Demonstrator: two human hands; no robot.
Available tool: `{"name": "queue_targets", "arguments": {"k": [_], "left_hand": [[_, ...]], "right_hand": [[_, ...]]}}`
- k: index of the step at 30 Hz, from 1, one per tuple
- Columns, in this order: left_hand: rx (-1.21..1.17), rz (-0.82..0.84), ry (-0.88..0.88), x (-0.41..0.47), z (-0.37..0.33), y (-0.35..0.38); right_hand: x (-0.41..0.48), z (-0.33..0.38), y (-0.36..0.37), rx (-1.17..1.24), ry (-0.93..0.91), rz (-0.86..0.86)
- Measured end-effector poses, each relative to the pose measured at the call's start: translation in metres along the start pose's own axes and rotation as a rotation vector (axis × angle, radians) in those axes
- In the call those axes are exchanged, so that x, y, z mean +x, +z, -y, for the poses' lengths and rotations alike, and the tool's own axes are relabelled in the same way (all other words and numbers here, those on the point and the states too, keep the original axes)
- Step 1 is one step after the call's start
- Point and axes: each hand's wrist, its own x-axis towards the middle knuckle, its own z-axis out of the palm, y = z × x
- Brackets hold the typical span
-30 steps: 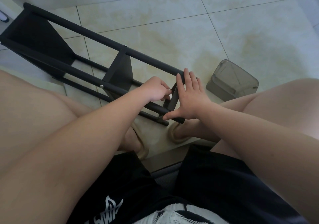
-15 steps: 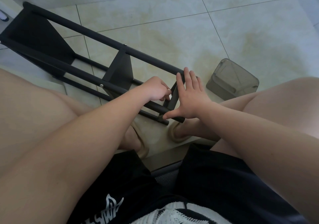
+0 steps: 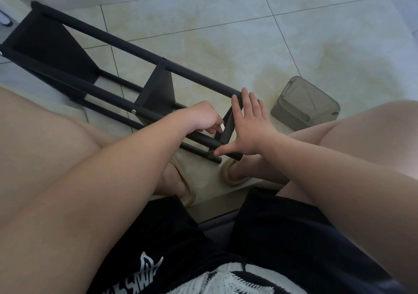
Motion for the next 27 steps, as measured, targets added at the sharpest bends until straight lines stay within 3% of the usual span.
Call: {"name": "queue_targets", "arguments": {"k": [10, 27], "left_hand": [[0.027, 0.067, -0.024, -0.004, -0.002, -0.003], [0.219, 0.085, 0.132, 0.001, 0.01, -0.008]], "right_hand": [[0.0, 0.001, 0.003, 0.004, 0.002, -0.004], [-0.002, 0.002, -0.001, 0.005, 0.004, 0.013]]}}
